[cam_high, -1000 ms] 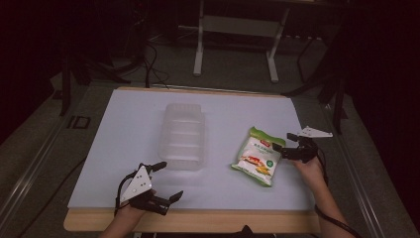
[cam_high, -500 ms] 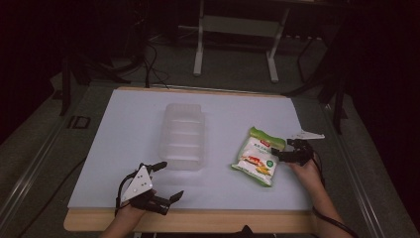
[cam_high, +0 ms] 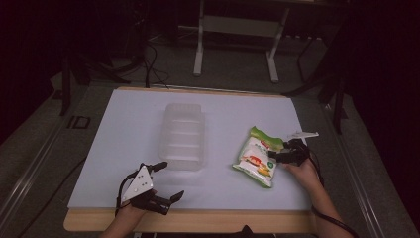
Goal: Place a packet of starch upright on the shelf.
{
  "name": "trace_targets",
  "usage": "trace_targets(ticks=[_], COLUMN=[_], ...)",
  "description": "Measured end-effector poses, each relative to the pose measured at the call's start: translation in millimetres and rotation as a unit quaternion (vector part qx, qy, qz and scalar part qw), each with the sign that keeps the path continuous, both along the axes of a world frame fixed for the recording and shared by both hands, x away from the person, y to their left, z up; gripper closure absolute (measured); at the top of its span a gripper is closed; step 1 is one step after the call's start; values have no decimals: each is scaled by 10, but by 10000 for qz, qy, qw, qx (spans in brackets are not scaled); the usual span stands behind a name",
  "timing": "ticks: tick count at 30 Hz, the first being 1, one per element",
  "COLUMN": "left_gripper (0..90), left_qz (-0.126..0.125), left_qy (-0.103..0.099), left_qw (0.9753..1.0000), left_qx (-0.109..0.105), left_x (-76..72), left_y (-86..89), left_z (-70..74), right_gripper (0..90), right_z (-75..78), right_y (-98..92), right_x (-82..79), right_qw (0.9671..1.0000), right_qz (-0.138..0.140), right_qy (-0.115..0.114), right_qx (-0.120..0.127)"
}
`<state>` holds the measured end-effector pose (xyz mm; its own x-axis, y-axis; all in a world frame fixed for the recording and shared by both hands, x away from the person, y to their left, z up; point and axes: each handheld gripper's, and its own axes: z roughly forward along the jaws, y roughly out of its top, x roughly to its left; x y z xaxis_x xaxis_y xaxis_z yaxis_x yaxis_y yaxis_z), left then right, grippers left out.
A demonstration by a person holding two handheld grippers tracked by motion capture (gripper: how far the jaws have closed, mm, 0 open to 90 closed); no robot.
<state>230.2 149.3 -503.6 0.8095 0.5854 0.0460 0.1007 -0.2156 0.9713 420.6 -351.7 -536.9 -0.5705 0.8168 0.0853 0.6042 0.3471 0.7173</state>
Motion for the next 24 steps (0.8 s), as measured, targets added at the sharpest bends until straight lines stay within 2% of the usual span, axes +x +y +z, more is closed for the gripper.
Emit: trace_targets(ticks=[3,6,7,8,14,17,20,24], left_gripper=[0,0,0,0,0,0,0,0], left_qz=[-7,-9,-9,-15,-13,-14,-26,-34], left_qy=[-6,-8,-8,-17,-5,7,-1,-31], left_qw=[10000,10000,10000,10000,10000,10000,10000,10000], left_qx=[9,9,9,12,11,14,17,25], left_x=[-4,-3,-3,-6,-7,-4,-3,0], left_y=[-5,-6,-6,-6,-5,-6,-6,-3], left_z=[-1,1,1,2,0,-3,-4,-7], right_gripper=[157,344,344,475,763,815,839,850], right_z=[4,36,36,51,69,74,86,128], right_y=[23,85,85,121,166,177,157,176], right_x=[-17,-61,-61,-87,-97,-101,-92,-96], right_qw=[10000,9994,9994,9987,9980,9982,9993,9992], right_qz=[-3,180,180,208,360,359,264,280], right_qy=[-7,-62,-62,-110,-118,-103,-7,-77], right_qx=[-75,-294,-294,-451,-503,-470,-271,-288])
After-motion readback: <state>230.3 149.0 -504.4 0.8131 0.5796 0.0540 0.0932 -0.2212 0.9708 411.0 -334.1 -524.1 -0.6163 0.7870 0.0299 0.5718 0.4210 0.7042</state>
